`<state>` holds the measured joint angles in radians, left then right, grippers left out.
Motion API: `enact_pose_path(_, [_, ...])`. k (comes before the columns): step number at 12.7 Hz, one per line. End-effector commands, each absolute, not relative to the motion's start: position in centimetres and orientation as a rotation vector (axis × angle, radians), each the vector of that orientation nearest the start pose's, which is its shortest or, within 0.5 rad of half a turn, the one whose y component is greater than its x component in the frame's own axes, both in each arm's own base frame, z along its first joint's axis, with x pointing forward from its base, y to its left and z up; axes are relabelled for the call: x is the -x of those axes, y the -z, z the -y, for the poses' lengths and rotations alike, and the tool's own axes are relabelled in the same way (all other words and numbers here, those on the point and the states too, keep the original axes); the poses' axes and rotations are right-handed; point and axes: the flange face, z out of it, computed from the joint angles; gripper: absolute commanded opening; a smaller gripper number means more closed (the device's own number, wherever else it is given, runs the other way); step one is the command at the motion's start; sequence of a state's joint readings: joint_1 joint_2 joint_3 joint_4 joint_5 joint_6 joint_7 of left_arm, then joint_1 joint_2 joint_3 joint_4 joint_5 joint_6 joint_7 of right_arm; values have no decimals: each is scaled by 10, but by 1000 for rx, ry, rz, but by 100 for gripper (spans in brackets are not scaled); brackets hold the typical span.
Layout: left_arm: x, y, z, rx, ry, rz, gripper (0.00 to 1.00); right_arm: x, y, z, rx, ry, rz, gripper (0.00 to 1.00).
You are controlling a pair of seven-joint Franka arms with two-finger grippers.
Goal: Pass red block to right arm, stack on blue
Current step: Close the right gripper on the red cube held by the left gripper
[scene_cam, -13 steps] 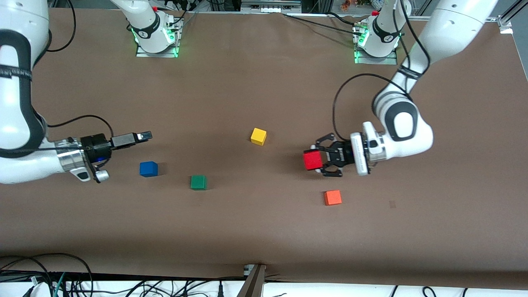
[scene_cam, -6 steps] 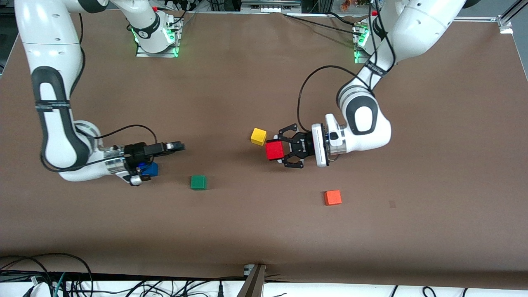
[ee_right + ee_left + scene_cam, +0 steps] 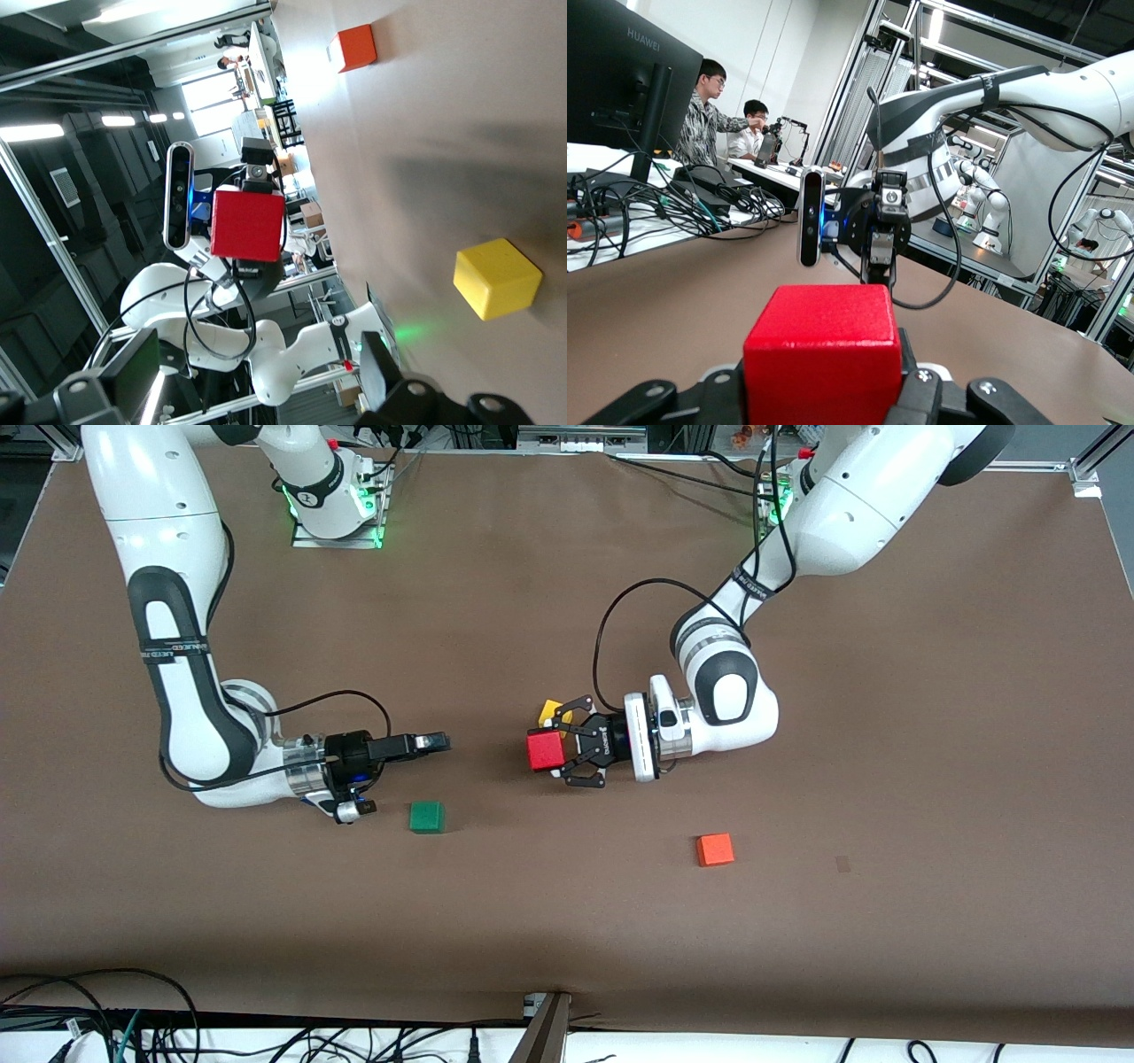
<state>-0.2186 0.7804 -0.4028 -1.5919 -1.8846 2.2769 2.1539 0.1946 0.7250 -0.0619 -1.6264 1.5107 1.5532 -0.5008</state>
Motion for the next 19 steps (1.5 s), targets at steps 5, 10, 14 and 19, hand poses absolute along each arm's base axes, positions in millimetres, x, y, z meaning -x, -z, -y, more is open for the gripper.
enact_pose_path(5, [-601,-232,422,-1503,-1084,859,0,-625,-237,-251,1657,-298,-132,100])
enact_pose_path(10, [-591,-230,434,-1494,-1069,871,0,-623,-241,-277,1646,-269,-188,100])
enact_pose_path(14, [-592,-231,432,-1498,-1072,849,0,-623,-247,-291,1647,-239,-215,100])
enact_pose_path(19, [-589,-229,434,-1497,-1066,851,0,-623,-258,-293,1661,-227,-241,9])
